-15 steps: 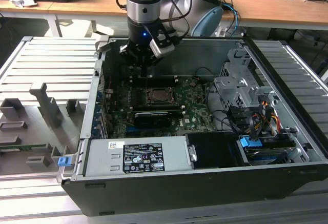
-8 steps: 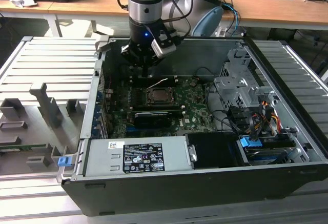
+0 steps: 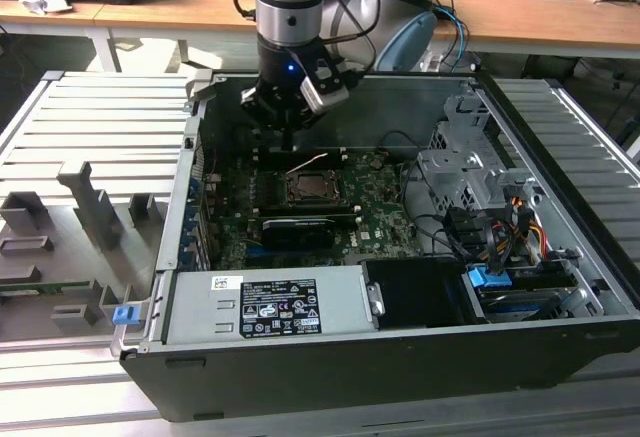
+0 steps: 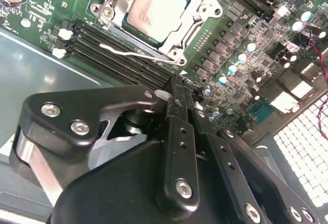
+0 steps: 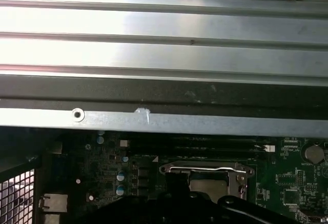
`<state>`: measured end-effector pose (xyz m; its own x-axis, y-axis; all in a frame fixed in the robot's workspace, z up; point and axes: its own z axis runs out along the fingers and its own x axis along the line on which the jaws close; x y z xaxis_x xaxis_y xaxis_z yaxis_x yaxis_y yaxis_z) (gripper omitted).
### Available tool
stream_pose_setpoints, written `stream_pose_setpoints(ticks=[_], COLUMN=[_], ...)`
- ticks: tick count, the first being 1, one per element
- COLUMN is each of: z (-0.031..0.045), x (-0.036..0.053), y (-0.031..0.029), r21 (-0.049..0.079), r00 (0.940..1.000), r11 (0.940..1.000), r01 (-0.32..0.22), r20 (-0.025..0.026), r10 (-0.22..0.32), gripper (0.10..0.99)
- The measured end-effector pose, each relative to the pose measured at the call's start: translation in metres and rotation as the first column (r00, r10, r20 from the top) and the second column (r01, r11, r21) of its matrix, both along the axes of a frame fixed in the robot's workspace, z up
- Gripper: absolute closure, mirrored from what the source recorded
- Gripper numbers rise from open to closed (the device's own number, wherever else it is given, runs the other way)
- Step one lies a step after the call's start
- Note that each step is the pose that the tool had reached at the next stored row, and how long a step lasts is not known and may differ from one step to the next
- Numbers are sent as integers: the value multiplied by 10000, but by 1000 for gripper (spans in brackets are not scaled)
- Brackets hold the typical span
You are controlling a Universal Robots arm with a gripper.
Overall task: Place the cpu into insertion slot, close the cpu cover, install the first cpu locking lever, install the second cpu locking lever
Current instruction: 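Install the first cpu locking lever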
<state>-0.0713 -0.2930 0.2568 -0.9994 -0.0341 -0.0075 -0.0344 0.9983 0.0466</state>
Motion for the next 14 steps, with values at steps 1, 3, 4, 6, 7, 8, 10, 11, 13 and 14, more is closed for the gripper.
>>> stream_pose_setpoints(ticks=[1,3,4,6,7,8,10,11,13,14], z=[-1,-7,-9,-14,-21,-26,-38,-47,-60,-65], x=[3,33,44,48,50,52,53,53,53,53], y=[0,0,-1,-9,-16,-21,-34,-40,-50,-52], r21=[0,183,410,636,664,668,668,669,669,670], r00=[10000,10000,10000,10000,10000,10000,10000,10000,10000,10000], r11=[10000,9998,9992,9980,9978,9978,9978,9978,9978,9978], r01=[0,0,1,0,0,1,9,11,11,11], r20=[1,-1,0,0,0,2,-1,0,0,1], r10=[0,0,-1,0,0,-2,-9,-11,-11,-11], gripper=[980,980,980,980,980,980,980,980,980,980])
